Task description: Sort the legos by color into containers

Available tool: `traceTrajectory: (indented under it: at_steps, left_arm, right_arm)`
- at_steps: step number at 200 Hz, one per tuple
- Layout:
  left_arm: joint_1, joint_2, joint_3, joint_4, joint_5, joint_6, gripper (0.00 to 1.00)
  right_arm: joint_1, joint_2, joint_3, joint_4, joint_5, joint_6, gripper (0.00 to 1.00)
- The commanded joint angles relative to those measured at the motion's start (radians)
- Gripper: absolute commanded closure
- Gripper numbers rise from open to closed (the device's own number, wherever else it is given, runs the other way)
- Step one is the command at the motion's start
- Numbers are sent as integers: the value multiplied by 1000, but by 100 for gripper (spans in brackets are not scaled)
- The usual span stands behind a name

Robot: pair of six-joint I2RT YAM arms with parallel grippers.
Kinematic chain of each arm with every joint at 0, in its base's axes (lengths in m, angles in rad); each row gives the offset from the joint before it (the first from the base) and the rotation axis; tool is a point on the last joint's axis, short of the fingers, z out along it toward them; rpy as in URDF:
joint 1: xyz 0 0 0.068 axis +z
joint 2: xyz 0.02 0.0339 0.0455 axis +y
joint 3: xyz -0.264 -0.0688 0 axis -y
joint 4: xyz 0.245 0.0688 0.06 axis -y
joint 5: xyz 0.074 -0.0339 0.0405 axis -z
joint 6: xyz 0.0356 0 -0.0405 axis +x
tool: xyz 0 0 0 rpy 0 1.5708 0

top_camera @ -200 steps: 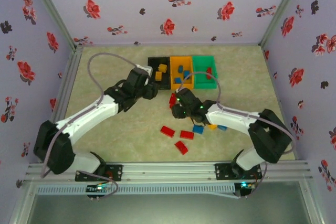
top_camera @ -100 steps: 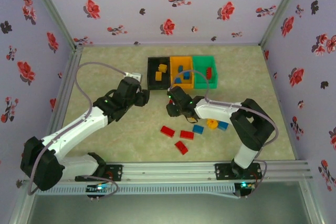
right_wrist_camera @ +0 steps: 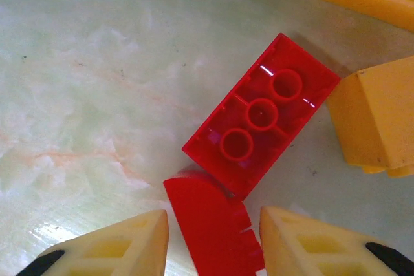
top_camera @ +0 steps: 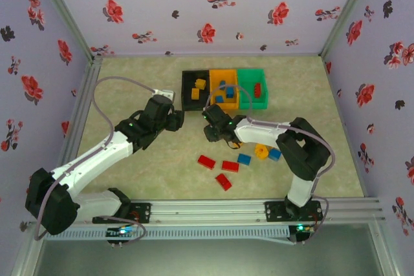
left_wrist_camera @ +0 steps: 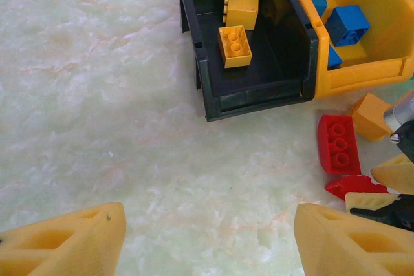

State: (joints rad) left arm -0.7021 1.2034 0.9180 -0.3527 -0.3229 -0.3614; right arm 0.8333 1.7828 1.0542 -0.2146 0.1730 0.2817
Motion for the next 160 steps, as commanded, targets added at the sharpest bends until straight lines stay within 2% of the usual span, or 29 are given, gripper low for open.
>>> traceTrajectory:
  at_steps: [1, 75, 102, 160]
  left_arm:
    - [3, 6, 18, -9, -27, -13, 30]
    - [3, 14, 28, -18, -27, -7, 30]
    - [4, 16, 35, -19, -26, -6, 30]
    - [4, 22, 49, -25, -21, -2, 30]
  right_arm:
    - [6, 31, 32, -39, 36, -19, 59]
    - [7, 60, 47, -47, 46, -22, 61]
    - [7, 67, 58, -53, 46, -24, 66]
    - [6, -21, 59, -68, 14, -50, 74]
